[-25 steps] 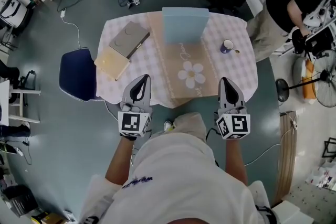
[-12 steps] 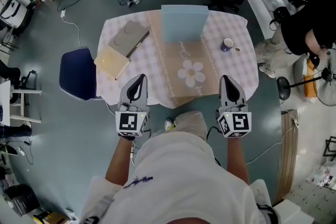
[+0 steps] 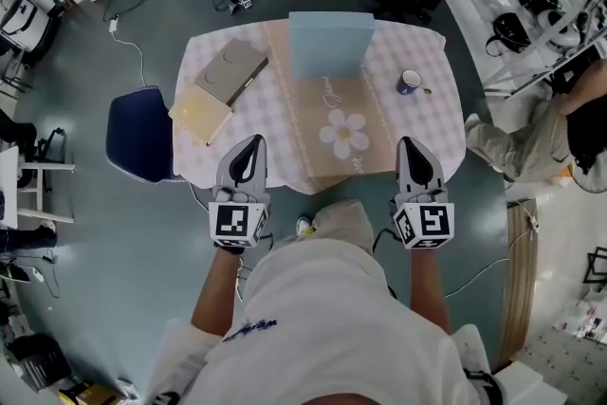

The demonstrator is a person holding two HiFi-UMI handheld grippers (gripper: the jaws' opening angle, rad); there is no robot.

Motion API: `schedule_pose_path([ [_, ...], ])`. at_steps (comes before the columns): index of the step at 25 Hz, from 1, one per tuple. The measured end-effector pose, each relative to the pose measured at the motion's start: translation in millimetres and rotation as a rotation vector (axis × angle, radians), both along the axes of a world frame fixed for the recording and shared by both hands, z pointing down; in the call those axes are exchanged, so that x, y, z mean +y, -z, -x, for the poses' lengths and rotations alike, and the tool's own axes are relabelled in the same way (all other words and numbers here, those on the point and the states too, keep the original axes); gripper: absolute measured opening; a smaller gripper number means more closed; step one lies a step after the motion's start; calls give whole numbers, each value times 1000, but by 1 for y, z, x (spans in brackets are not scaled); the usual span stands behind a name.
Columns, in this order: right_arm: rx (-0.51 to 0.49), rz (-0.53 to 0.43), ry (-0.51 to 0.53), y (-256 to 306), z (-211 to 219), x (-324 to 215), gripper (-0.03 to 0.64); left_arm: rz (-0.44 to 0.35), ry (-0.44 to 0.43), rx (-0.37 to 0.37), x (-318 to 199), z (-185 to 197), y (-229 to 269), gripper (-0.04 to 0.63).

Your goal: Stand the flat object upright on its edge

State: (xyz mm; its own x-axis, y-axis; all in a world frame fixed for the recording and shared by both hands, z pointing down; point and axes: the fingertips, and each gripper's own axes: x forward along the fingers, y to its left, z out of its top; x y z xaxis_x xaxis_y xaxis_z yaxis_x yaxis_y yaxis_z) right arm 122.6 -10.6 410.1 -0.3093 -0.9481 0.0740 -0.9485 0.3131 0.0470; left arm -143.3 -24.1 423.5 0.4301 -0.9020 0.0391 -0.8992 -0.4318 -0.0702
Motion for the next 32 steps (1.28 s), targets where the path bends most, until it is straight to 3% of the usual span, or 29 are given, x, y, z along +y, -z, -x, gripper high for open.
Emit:
schedule_pose_path([
  [32, 50, 42, -24, -2, -10, 16, 3, 40, -23, 23, 7, -2, -17, 2],
])
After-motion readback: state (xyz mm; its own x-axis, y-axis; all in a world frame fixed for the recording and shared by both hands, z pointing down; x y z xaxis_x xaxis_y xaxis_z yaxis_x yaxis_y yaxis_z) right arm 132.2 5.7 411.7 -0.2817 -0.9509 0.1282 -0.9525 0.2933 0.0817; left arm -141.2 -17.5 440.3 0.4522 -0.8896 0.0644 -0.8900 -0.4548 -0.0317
